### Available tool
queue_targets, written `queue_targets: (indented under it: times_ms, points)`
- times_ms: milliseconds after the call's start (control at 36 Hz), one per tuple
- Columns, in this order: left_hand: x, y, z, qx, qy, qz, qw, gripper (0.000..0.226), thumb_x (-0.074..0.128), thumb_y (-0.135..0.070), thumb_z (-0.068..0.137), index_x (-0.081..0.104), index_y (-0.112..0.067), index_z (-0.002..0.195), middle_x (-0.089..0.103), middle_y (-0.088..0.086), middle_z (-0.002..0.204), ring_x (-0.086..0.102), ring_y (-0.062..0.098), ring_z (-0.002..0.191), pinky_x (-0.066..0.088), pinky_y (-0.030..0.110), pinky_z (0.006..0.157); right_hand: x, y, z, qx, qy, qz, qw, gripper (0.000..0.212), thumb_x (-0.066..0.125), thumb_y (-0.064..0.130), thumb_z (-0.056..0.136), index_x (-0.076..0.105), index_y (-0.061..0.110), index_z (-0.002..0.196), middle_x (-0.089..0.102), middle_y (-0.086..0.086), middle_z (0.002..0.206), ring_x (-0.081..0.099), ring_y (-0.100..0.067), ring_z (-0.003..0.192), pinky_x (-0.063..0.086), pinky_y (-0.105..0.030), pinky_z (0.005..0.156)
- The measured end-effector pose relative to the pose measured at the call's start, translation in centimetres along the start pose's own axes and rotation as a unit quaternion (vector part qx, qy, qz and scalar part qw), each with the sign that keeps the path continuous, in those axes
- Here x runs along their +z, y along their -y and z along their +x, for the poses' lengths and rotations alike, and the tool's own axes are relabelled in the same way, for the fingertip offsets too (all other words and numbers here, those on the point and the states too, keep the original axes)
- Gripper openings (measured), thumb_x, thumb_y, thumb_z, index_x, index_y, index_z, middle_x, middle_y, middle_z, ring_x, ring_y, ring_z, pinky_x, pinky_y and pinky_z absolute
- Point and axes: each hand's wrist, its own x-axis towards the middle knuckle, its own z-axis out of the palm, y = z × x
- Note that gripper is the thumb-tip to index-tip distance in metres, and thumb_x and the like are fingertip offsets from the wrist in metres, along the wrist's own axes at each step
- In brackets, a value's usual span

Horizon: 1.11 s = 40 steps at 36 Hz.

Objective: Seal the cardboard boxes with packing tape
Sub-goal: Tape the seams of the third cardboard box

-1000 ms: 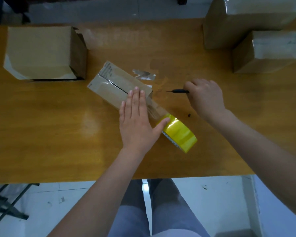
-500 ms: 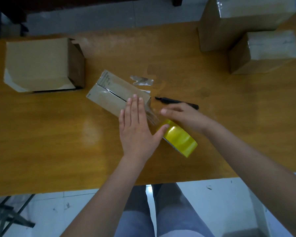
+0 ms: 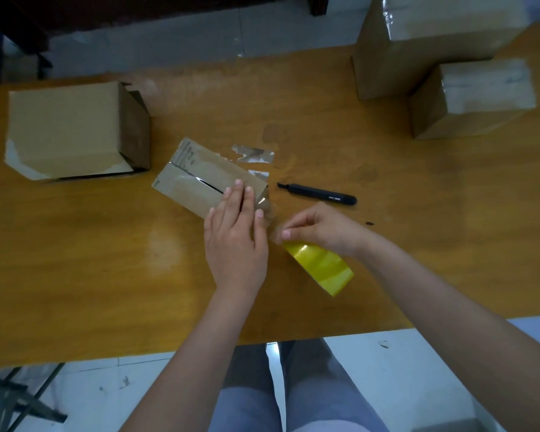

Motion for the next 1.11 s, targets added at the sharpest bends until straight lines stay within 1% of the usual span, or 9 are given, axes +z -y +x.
queue_targets:
  times_ms: [222, 389, 472, 556, 667, 861, 972, 1056, 1111]
  points:
    - [0.5, 1.1, 0.7, 0.083, -0.068, 0.076, 0.991, 0.032, 0.065, -0.019, 0.086, 0.067, -0.009, 0.117, 0.063, 0.006, 0.127, 0.058, 0.025, 0.113, 0.032, 0.034, 0.094, -0.1, -1.5, -2.5, -0.024, -0.039, 0.061, 0.997, 0.015, 0.063, 0.009, 0.088, 0.074, 0.020, 0.086, 0.073, 0.007, 0.093, 0.066, -0.007, 0.098, 0.048, -0.027, 0.095]
    - [1.1, 1.0, 1.4, 0.061, -0.038, 0.117, 0.991, 0.043, 0.083, -0.014, 0.067, 0.064, -0.009, 0.104, 0.065, 0.008, 0.117, 0.057, 0.029, 0.096, 0.042, 0.041, 0.086, 0.3, -1.3, -2.4, -0.020, -0.071, 0.065, 0.995, 0.012, 0.063, 0.007, 0.088, 0.073, 0.009, 0.093, 0.071, 0.003, 0.096, 0.065, 0.002, 0.091, 0.048, -0.011, 0.082]
    - [0.4, 0.9, 1.6, 0.047, -0.025, 0.076, 0.996, 0.036, 0.078, -0.025, 0.074, 0.062, -0.011, 0.104, 0.062, 0.007, 0.116, 0.053, 0.028, 0.099, 0.037, 0.040, 0.087, 0.3, -1.0, -2.4, -0.016, -0.074, 0.069, 0.995, 0.011, 0.062, 0.008, 0.088, 0.072, 0.011, 0.093, 0.071, 0.003, 0.095, 0.065, 0.002, 0.089, 0.047, -0.010, 0.080]
    - [-0.8, 1.2, 2.0, 0.063, -0.005, 0.038, 0.997, 0.037, 0.051, -0.044, 0.087, 0.063, -0.012, 0.103, 0.061, 0.005, 0.113, 0.048, 0.022, 0.101, 0.033, 0.036, 0.086, 0.2, -0.8, -2.3, -0.010, -0.078, 0.067, 0.995, 0.012, 0.062, 0.008, 0.089, 0.073, 0.007, 0.094, 0.071, -0.006, 0.101, 0.064, -0.002, 0.090, 0.048, -0.011, 0.082]
    - [-1.3, 1.7, 2.7, 0.136, -0.014, 0.085, 0.987, 0.019, 0.062, -0.026, 0.086, 0.064, -0.009, 0.094, 0.064, 0.009, 0.102, 0.055, 0.030, 0.089, 0.045, 0.039, 0.075, 0.4, -0.4, -2.1, -0.003, -0.090, 0.081, 0.993, 0.013, 0.062, 0.006, 0.088, 0.072, 0.003, 0.094, 0.070, -0.004, 0.100, 0.065, 0.001, 0.087, 0.048, -0.013, 0.083]
    - [-1.0, 1.2, 2.6, 0.110, 0.030, 0.081, 0.990, 0.023, 0.079, -0.007, 0.073, 0.061, -0.005, 0.088, 0.061, 0.016, 0.098, 0.054, 0.037, 0.081, 0.050, 0.046, 0.071, 1.3, 0.7, -2.3, 0.012, -0.132, 0.101, 0.986, 0.018, 0.062, 0.005, 0.088, 0.073, 0.015, 0.078, 0.071, 0.004, 0.088, 0.066, -0.003, 0.085, 0.049, -0.020, 0.087]
    - [-2.6, 1.6, 4.0, 0.088, 0.114, 0.017, 0.989, 0.026, 0.069, -0.030, 0.084, 0.057, -0.009, 0.091, 0.053, 0.009, 0.100, 0.047, 0.031, 0.094, 0.045, 0.041, 0.079, 1.3, 1.7, -2.8, 0.015, -0.147, 0.086, 0.985, 0.021, 0.061, 0.004, 0.088, 0.071, 0.015, 0.073, 0.070, 0.007, 0.078, 0.064, 0.002, 0.076, 0.047, -0.017, 0.078]
    - [-5.0, 2.4, 5.7, 0.132, 0.216, 0.002, 0.967, 0.068, 0.049, -0.074, 0.074, 0.055, -0.018, 0.112, 0.048, 0.000, 0.122, 0.040, 0.023, 0.116, 0.039, 0.036, 0.090, 1.0, 2.5, -3.1, 0.011, -0.171, 0.107, 0.979, 0.017, 0.062, 0.006, 0.088, 0.071, 0.012, 0.074, 0.069, 0.007, 0.075, 0.064, -0.002, 0.075, 0.047, -0.023, 0.078]
    - [-6.6, 3.4, 7.3, 0.177, 0.288, 0.019, 0.941, 0.098, 0.048, -0.087, 0.062, 0.038, -0.028, 0.139, 0.025, -0.004, 0.151, 0.019, 0.021, 0.139, 0.028, 0.041, 0.109, 0.7, 3.2, -3.2, 0.000, -0.195, 0.129, 0.972, 0.016, 0.062, 0.004, 0.087, 0.070, 0.010, 0.075, 0.070, 0.005, 0.073, 0.064, -0.005, 0.073, 0.047, -0.028, 0.081]
